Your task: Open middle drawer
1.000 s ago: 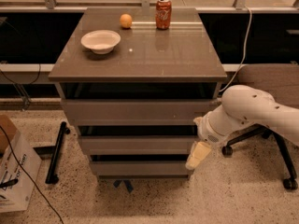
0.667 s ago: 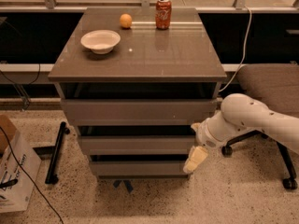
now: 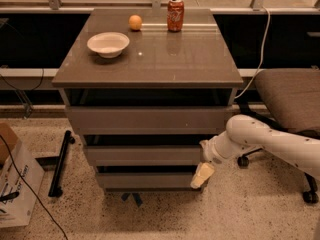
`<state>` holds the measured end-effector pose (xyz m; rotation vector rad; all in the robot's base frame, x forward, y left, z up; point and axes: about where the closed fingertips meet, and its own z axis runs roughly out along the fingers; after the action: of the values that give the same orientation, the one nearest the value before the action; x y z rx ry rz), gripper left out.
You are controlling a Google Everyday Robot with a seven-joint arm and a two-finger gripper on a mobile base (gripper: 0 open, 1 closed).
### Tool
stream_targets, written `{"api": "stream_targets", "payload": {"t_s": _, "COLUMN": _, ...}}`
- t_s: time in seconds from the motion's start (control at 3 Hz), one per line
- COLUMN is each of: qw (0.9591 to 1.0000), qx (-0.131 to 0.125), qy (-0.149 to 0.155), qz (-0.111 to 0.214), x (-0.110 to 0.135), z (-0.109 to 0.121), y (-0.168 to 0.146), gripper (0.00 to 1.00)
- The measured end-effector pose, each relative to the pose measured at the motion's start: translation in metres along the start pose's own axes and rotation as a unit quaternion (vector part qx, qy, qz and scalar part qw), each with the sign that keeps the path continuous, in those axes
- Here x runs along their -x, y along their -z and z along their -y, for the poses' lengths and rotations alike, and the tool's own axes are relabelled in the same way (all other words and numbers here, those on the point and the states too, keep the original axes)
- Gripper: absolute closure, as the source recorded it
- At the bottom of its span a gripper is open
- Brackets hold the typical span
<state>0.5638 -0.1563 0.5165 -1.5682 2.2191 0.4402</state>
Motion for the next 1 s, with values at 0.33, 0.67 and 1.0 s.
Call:
{"api": "stream_targets", "payload": {"t_s": 0.33, "qw": 0.9999, "qx": -0.01, "qy": -0.003, "qz": 0.0, "x": -0.009, "z": 0.015, "y": -0.022, "gripper": 0.0}}
{"api": "stream_targets", "payload": {"t_s": 0.67, "qw": 0.9997, "qx": -0.019, "qy": -0.014, "qz": 0.006, "x": -0.017, "z": 0.033, "y": -0.043, "gripper": 0.0}}
{"api": "stream_targets", "payload": {"t_s": 1.0, "qw": 0.9996, "qx": -0.021, "qy": -0.015, "qz": 0.009, "x": -0.019, "z": 0.048, "y": -0.062, "gripper": 0.0}}
